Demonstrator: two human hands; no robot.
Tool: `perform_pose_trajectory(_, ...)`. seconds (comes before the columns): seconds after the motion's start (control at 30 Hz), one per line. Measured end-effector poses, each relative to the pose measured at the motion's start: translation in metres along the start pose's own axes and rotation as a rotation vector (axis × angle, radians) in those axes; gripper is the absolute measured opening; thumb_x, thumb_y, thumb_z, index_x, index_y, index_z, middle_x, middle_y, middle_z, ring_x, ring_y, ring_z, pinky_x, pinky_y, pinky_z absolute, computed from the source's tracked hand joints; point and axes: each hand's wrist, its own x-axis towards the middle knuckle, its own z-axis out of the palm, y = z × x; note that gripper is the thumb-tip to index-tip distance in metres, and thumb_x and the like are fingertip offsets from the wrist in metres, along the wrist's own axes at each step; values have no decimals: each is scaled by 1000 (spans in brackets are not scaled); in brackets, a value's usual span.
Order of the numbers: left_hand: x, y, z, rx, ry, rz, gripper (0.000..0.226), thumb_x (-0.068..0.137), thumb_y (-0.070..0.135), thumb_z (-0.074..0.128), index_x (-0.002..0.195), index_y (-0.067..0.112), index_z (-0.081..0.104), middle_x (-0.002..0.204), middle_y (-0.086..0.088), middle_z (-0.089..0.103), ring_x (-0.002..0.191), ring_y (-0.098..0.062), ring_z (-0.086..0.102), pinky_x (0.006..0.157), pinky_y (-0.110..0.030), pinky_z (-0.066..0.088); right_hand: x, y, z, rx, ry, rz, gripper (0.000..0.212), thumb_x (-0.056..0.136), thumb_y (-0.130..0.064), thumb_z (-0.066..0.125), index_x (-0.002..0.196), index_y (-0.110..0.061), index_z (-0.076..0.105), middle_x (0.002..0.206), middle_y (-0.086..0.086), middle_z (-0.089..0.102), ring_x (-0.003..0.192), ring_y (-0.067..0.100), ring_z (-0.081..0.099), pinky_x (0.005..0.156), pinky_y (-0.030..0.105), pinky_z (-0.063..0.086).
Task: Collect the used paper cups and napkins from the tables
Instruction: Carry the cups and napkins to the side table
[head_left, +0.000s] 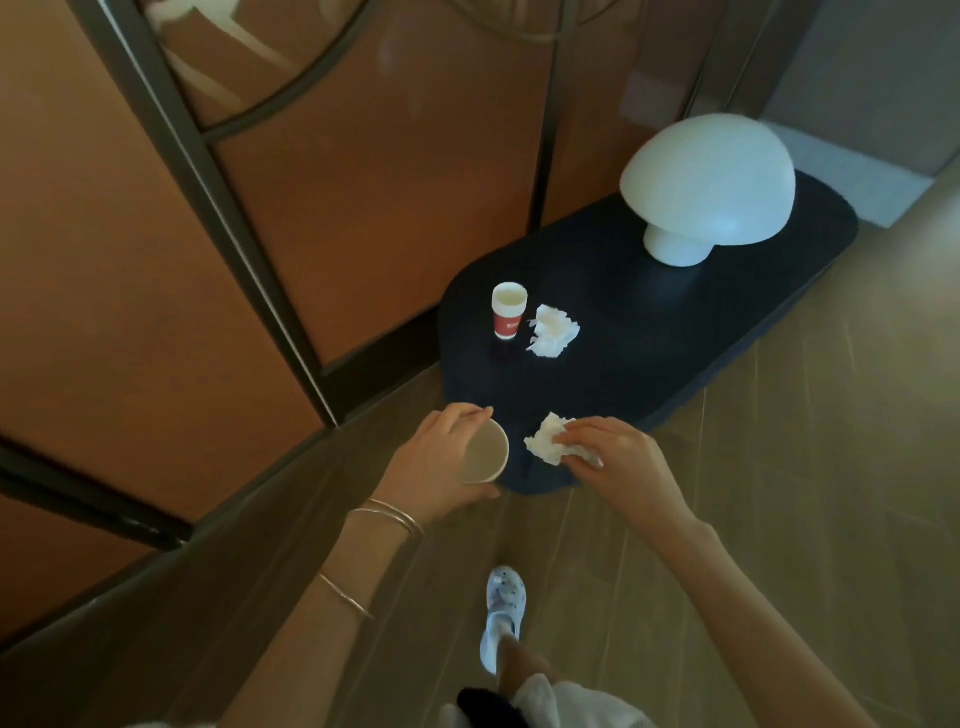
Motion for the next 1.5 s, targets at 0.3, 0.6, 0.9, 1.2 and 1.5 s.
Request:
perform_pose_trajectory(0.3, 149, -18, -20, -40, 71, -5, 88, 62, 43, 80, 136, 27, 35, 133, 10, 38, 117, -10, 37, 91, -33, 45, 141, 61, -19, 4, 6, -27, 23, 71, -3, 75, 91, -14, 74, 99, 2, 72, 91, 23, 66, 75, 42, 55)
perform_pose_trajectory(0.6, 238, -54, -21, -26, -12, -15, 88, 61, 41, 81, 136, 27, 35, 135, 10, 36, 117, -9, 35, 89, -25, 37, 227, 97, -6, 15, -44, 14, 23, 74, -5, 73, 95, -14, 72, 102, 2, 70, 94, 21, 64, 80, 32, 50)
perform_pose_trajectory(0.9, 338, -97, -35, -58, -77, 35, 92, 65, 36, 80, 140, 30, 28, 138, 14, 30, 123, -7, 30, 91, -25, 35, 301, 138, 15, -45, -49, 166, 23, 77, -10, 72, 98, -18, 72, 105, -3, 69, 93, 17, 63, 77, 35, 53)
perform_pose_trajectory(1.2, 402, -121, -14, -96, -176, 109, 90, 69, 35, 78, 142, 25, 26, 142, 8, 30, 127, -11, 29, 96, -32, 39, 341, 167, 48, -99, -147, 336, 18, 84, -14, 65, 99, -19, 72, 104, -5, 69, 94, 16, 61, 75, 29, 50)
perform_pose_trajectory(1.5, 435, -147, 40, -28, -252, 103, 89, 70, 35, 77, 142, 26, 25, 142, 8, 28, 129, -12, 27, 93, -32, 44, 351, 208, 85, -77, -194, 421, 19, 86, -11, 62, 100, -18, 72, 108, -6, 68, 97, 15, 61, 77, 30, 50)
